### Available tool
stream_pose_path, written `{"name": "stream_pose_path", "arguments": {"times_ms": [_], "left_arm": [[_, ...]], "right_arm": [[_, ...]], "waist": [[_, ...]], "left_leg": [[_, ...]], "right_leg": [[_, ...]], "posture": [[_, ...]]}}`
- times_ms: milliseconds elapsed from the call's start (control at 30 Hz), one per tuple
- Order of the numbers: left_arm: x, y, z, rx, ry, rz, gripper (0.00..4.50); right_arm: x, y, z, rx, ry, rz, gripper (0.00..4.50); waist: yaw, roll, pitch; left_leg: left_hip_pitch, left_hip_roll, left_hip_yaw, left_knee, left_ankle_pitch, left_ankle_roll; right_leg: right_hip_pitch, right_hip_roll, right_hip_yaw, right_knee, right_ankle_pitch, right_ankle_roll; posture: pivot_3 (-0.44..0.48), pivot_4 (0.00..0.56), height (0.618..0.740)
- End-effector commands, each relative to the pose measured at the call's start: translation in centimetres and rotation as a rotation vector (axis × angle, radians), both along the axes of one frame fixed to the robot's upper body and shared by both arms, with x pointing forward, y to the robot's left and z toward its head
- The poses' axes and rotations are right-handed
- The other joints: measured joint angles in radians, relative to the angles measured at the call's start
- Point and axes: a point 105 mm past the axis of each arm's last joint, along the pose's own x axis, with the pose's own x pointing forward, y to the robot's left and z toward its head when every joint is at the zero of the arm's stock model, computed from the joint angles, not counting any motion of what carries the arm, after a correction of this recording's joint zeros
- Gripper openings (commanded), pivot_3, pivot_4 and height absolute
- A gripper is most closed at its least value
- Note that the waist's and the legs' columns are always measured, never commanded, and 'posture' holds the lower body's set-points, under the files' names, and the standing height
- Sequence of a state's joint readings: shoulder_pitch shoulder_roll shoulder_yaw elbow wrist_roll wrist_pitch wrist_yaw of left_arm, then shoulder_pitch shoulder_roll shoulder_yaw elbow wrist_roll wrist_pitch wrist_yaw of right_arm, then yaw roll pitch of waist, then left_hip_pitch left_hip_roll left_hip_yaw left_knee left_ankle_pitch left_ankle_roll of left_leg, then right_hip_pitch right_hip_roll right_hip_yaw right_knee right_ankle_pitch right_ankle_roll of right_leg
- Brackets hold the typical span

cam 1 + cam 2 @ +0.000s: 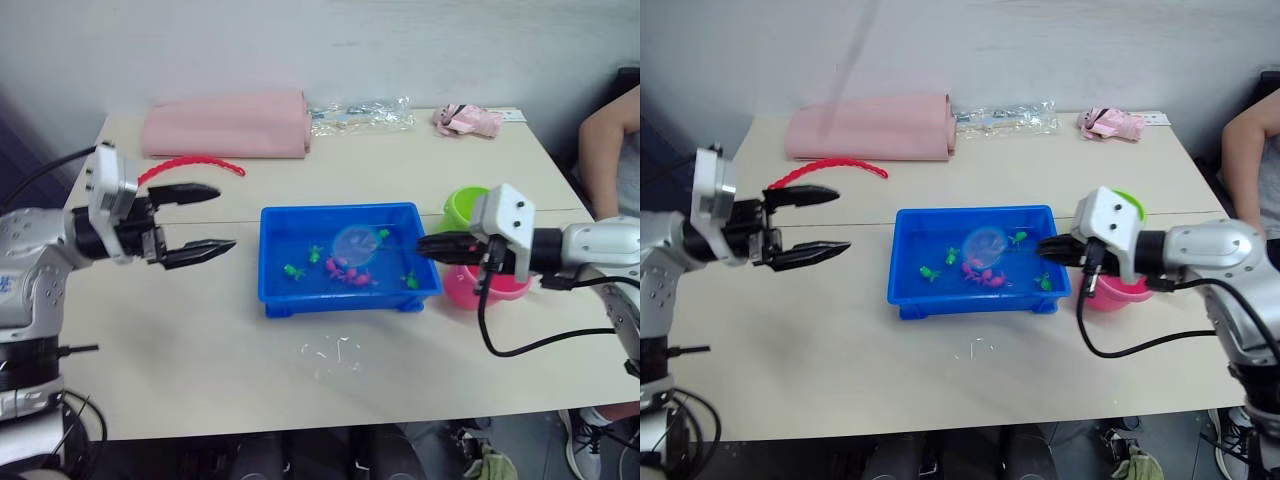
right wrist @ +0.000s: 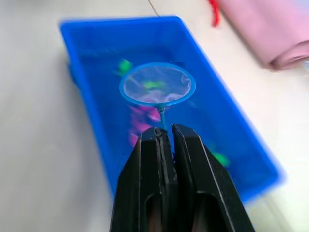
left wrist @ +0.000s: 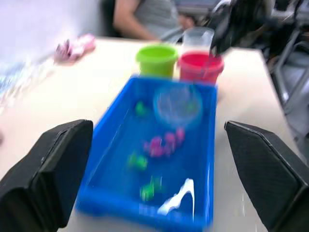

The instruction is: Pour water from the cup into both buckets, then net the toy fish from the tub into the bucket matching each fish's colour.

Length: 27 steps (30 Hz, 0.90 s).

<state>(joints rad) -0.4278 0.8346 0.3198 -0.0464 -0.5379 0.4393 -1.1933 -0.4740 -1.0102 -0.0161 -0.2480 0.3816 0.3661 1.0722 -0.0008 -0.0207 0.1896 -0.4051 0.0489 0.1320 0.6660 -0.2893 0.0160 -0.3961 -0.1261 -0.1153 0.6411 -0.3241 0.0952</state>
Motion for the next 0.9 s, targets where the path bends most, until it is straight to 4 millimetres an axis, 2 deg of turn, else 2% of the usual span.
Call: {"name": "stream_pose_path", "arguments": {"times_ms": [33,200,433,567,700,900], "left_arm": [[-0.7,1.0,-0.9,0.073,-0.068,0.036,4.48],[-2.3,-0.3,-3.3,0.101,-0.037,-0.063,4.48],[-1.6,-2.6,-3.5,0.101,-0.023,-0.152,4.48],[-1.2,-3.1,-4.0,0.158,0.004,-0.178,4.48],[-0.9,-3.7,-3.6,0.153,-0.009,-0.199,4.48],[-0.9,-4.2,-3.7,0.147,-0.009,-0.217,4.48]], "right_arm": [[0.9,-1.3,1.3,-0.091,-0.137,0.015,0.00],[2.3,-2.1,0.6,-0.259,-0.194,0.063,0.00],[3.7,-1.5,-0.9,-0.341,-0.189,0.126,0.00],[4.3,-1.7,-1.9,-0.378,-0.170,0.134,0.00],[4.5,-2.0,-2.6,-0.401,-0.153,0.141,0.00],[4.3,-1.3,-3.4,-0.395,-0.111,0.182,0.00]], "waist": [[-0.002,0.000,0.000],[-0.007,0.000,0.000],[-0.006,0.000,0.000],[-0.007,0.000,0.000],[-0.007,0.000,0.000],[-0.014,0.000,0.000]], "left_leg": [[0.000,0.000,0.000,0.000,0.000,0.000],[0.001,0.000,0.003,0.000,0.000,0.000],[0.001,0.000,0.004,0.000,0.000,0.000],[0.001,0.000,0.005,0.000,0.000,0.000],[0.001,0.000,0.005,0.000,0.000,0.000],[0.002,0.001,0.005,0.000,0.000,0.000]], "right_leg": [[0.000,-0.001,0.000,-0.002,0.000,0.000],[-0.002,-0.001,0.002,-0.001,0.000,0.000],[-0.002,-0.001,0.003,0.001,0.000,0.000],[-0.003,-0.001,0.004,0.003,0.000,0.000],[-0.002,-0.001,0.004,0.003,0.000,0.000],[-0.003,0.000,0.005,0.004,0.000,0.000]], "posture": [[0.000,0.150,0.740],[0.000,0.150,0.740],[0.000,0.150,0.740],[0.000,0.150,0.740],[0.000,0.150,0.740],[0.000,0.150,0.740]]}}
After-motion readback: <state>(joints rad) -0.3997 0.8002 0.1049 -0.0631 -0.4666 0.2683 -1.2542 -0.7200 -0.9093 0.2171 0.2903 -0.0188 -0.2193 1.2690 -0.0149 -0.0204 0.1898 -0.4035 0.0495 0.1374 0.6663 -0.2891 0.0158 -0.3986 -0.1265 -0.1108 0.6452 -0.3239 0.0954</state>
